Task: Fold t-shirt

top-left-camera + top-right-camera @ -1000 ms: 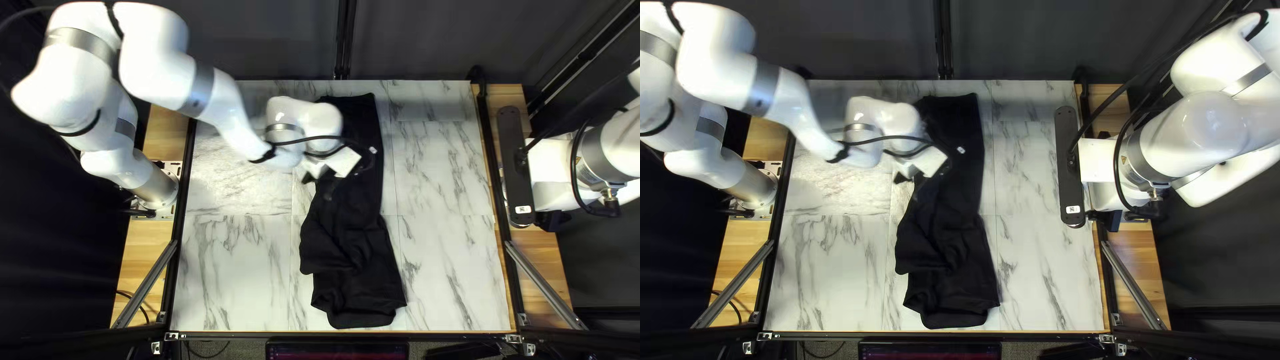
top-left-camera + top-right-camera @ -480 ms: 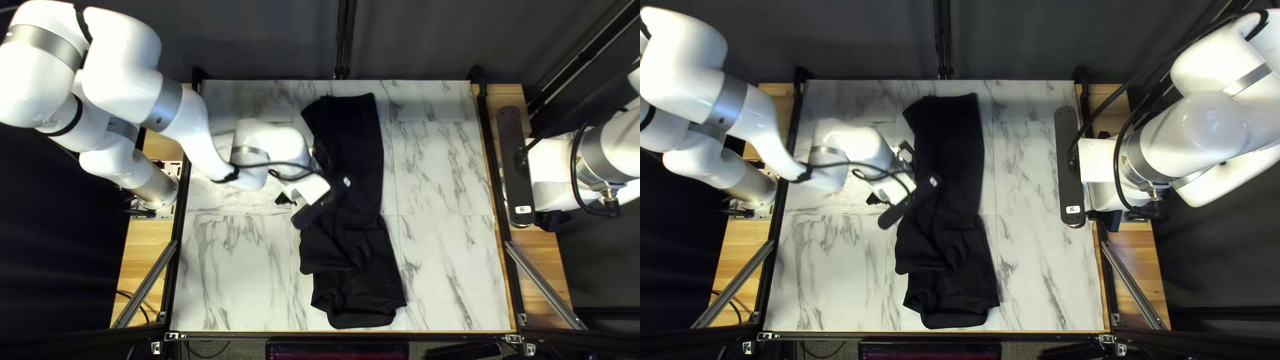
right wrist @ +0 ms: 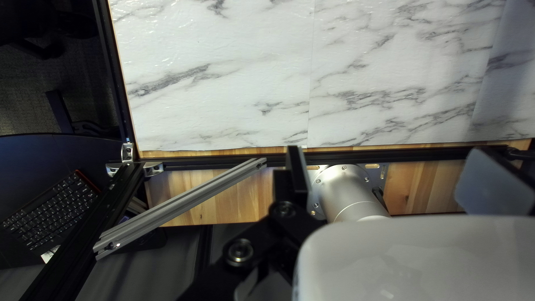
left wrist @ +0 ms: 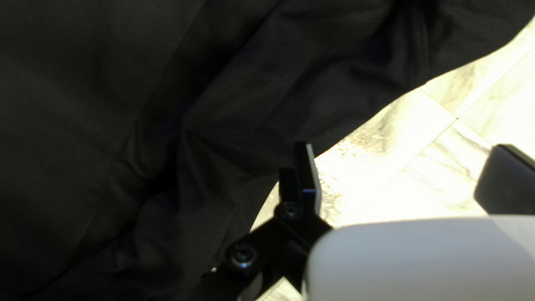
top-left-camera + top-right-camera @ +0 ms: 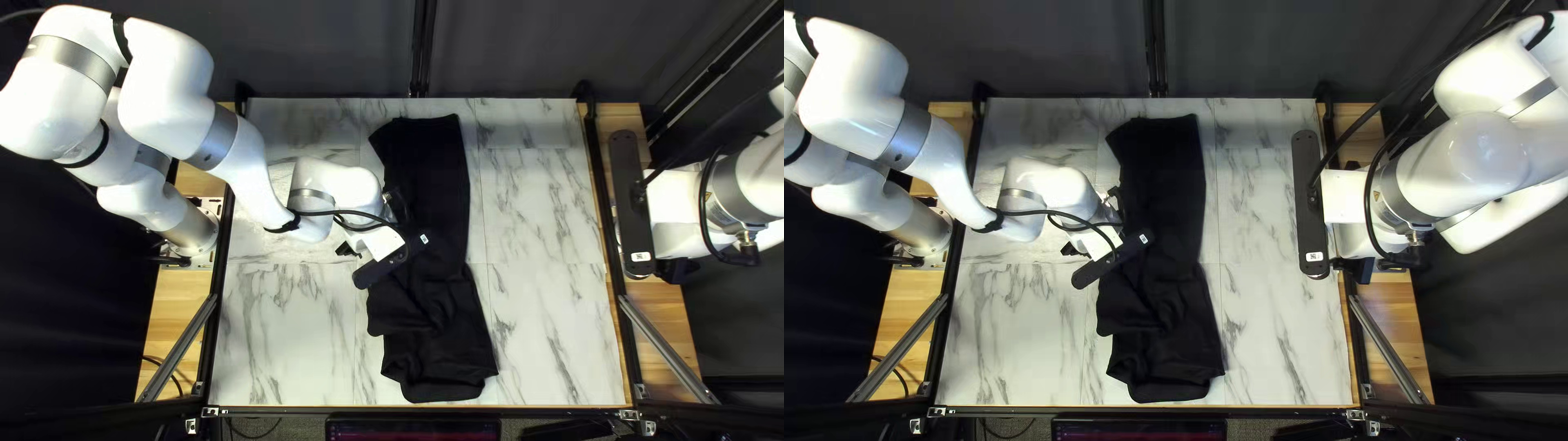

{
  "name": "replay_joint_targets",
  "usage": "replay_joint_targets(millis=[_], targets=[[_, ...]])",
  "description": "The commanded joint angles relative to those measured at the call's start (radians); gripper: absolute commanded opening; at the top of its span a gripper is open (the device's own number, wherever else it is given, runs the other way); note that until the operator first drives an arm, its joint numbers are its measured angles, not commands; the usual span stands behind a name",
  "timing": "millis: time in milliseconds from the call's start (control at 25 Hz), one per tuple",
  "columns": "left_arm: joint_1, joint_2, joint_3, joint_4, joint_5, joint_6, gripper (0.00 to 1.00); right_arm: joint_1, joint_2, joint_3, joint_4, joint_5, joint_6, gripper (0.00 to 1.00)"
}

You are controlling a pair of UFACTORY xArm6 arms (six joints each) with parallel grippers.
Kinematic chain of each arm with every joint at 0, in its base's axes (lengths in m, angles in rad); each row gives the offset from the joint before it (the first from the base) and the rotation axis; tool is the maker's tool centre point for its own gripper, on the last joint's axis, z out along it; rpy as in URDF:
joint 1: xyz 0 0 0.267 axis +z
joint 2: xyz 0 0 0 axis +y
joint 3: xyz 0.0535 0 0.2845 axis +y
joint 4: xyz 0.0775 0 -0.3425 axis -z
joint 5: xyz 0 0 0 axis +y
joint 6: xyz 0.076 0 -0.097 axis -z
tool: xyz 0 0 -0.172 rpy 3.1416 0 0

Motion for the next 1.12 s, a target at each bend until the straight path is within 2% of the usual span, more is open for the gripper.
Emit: replay_joint_targets(millis=[40, 200, 280, 560, 800, 1120], targets=[[-0.089, 0.093, -0.115, 0.138, 0.113, -0.121, 1.0, 0.0, 0.0, 0.0, 0.0, 0.0, 0.0, 1.0], [-0.119, 0.134, -0.175, 0.171, 0.196, -0.13, 1.0, 0.0, 0.0, 0.0, 0.0, 0.0, 0.0, 1.0], [-0.121, 0.131, -0.169, 0.188, 0.223, -0.133, 1.0, 0.0, 0.0, 0.0, 0.0, 0.0, 0.0, 1.0], [-0.091, 0.097, -0.152, 0.221, 0.268, -0.113, 1.0, 0.0, 0.0, 0.0, 0.0, 0.0, 0.0, 1.0], [-0.087, 0.176, -0.212, 0.232, 0.291, -0.111, 1.0, 0.0, 0.0, 0.0, 0.0, 0.0, 0.0, 1.0], [-0.096, 0.188, -0.195, 0.279, 0.301, -0.179, 1.0, 0.0, 0.0, 0.0, 0.0, 0.0, 0.0, 1.0]])
